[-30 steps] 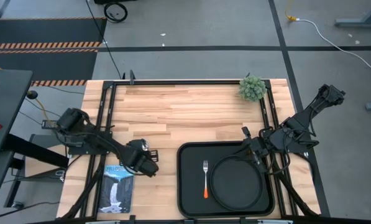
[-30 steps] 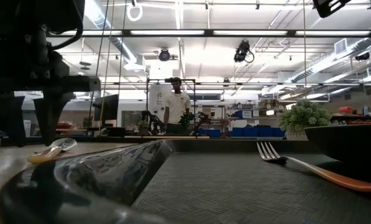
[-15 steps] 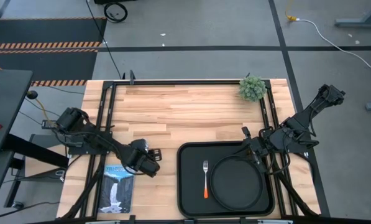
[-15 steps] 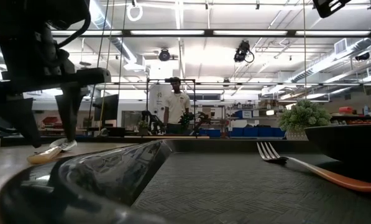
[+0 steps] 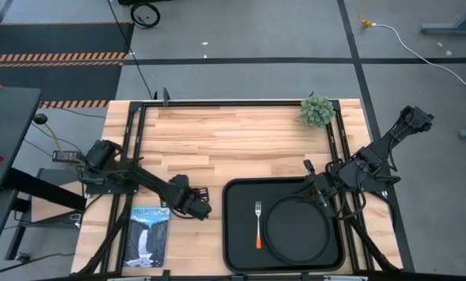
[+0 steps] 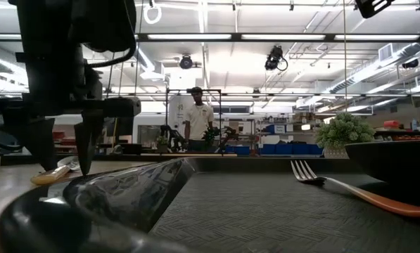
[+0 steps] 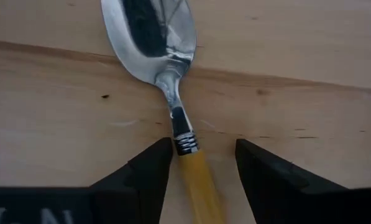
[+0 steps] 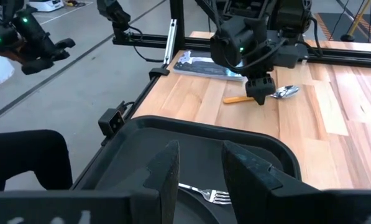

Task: Pick and place plate/cup/fork/spoon on tray
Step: Put the yellow spoon on the black tray to the left side of the orange fork

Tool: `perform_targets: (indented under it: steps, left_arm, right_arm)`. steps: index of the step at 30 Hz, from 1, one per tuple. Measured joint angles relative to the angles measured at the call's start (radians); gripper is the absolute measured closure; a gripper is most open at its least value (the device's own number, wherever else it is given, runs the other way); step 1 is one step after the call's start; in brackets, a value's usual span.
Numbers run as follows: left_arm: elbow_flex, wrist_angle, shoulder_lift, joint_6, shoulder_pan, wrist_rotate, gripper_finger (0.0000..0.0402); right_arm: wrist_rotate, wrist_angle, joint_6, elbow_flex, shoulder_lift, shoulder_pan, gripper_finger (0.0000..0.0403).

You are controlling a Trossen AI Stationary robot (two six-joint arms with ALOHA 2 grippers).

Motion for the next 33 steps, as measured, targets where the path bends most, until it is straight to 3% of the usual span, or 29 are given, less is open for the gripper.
perform_targets:
  steps: [17,24,33]
  left_arm:
    - [-0.004,0.006,0.002,0.044,0.000,0.049,0.0341]
    - [0.008,-0.006,-0.001,0.035,0.000,0.039,0.0344]
    - [0.144,-0.188,-0.013,0.056,-0.002,-0.004,0.0344]
  right_arm:
    - [-0.003,0.000,0.005,0.000,0.000,0.000,0.0275]
    - [-0.004,0.000,0.009,0.000,0.000,0.000,0.0275]
    - [-0.009,0.008,0.009,0.000,0.000,0.000,0.0275]
